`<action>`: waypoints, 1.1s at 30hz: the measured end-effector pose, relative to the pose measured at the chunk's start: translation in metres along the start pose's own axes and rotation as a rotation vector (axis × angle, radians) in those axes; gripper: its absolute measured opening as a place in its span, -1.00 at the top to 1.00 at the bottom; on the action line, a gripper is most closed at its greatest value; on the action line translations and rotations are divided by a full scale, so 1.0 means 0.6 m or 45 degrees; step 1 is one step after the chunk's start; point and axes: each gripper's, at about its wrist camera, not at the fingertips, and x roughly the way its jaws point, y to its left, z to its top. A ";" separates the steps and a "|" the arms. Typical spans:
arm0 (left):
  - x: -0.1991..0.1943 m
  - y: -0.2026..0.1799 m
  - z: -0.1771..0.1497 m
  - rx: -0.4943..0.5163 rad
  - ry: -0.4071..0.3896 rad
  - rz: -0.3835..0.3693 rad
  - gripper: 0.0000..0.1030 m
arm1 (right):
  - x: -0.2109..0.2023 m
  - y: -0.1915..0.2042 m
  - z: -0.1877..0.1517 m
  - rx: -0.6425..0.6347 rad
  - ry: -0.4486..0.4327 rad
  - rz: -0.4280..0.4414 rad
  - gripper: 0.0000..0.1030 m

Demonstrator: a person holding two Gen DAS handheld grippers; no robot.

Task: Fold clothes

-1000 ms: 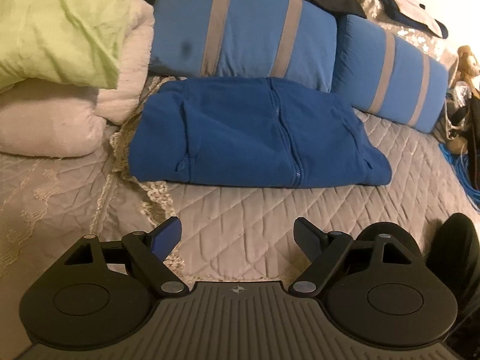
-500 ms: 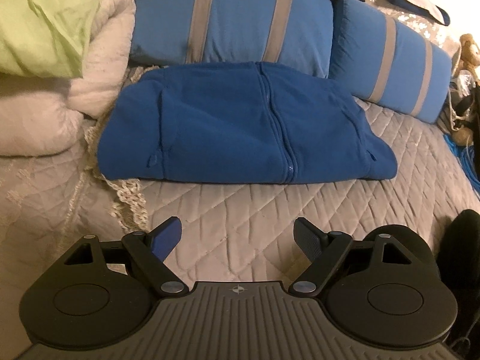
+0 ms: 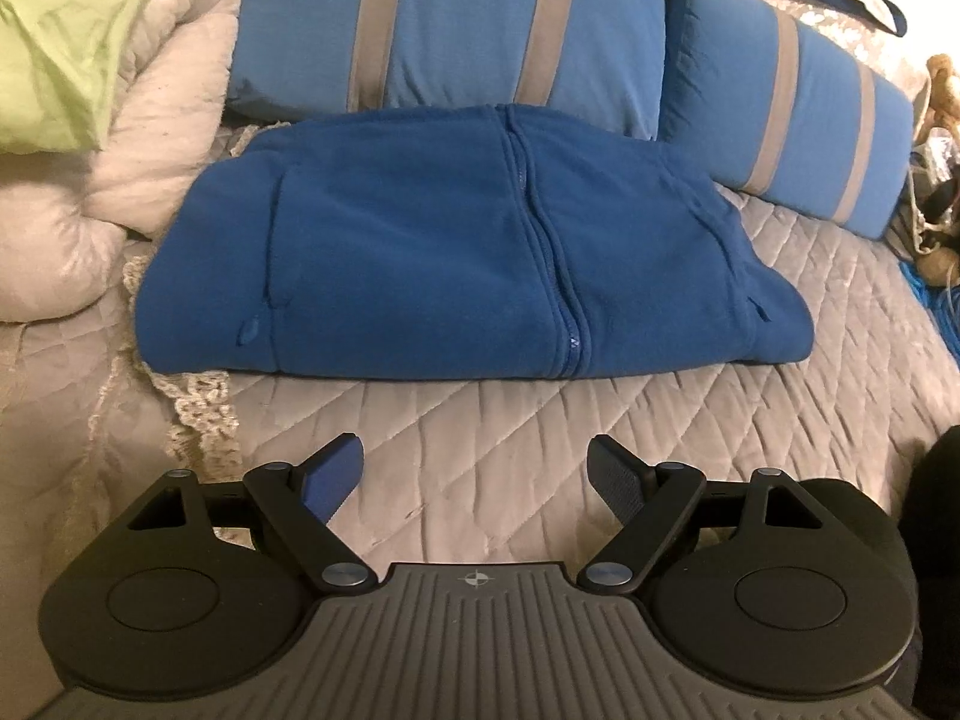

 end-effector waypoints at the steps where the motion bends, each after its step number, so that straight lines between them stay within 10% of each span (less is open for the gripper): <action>1: 0.006 -0.002 0.000 0.003 0.002 0.000 -0.60 | 0.006 0.002 -0.001 0.000 0.004 0.001 -1.00; 33: 0.169 -0.040 -0.009 0.050 0.054 0.045 -0.63 | 0.179 0.057 -0.026 0.018 0.048 -0.026 -1.00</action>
